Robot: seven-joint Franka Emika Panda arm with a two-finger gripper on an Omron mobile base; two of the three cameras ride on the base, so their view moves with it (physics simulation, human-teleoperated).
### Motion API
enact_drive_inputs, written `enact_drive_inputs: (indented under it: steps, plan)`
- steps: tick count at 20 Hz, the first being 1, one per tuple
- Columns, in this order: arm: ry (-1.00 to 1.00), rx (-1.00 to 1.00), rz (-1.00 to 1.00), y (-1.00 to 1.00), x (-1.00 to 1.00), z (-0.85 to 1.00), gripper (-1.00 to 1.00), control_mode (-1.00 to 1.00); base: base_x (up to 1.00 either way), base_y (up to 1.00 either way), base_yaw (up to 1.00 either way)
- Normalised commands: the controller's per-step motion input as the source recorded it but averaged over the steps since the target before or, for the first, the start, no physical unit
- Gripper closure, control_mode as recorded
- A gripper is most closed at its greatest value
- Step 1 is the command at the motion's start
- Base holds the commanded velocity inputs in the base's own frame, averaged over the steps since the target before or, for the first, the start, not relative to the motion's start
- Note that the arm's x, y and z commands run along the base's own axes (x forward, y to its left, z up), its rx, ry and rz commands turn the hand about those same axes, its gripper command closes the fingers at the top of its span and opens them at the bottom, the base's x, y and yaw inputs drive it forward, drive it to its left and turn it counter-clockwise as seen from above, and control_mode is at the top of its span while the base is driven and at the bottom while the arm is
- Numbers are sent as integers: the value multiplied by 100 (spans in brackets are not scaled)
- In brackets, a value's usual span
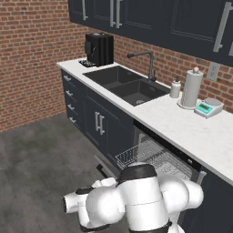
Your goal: Pick up the cup and bowl from the counter, place them in the dishwasher, and close the dishwasher door.
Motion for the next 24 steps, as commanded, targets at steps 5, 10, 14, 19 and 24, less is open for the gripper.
enact_drive_inputs:
  steps: [5,10,14,19,24]
  plan:
    - [-11,-30,-17,-5,0,-55,-100,-100,0,0,0]
    - [-13,-30,-15,-6,0,-50,-100,-100,0,0,0]
    - [-10,-27,-15,-29,0,-41,-100,-100,0,0,0]
    - [-3,-20,-12,-49,1,-25,-100,-100,0,0,0]
    - [0,-7,-2,-41,8,-14,-100,-100,0,0,0]
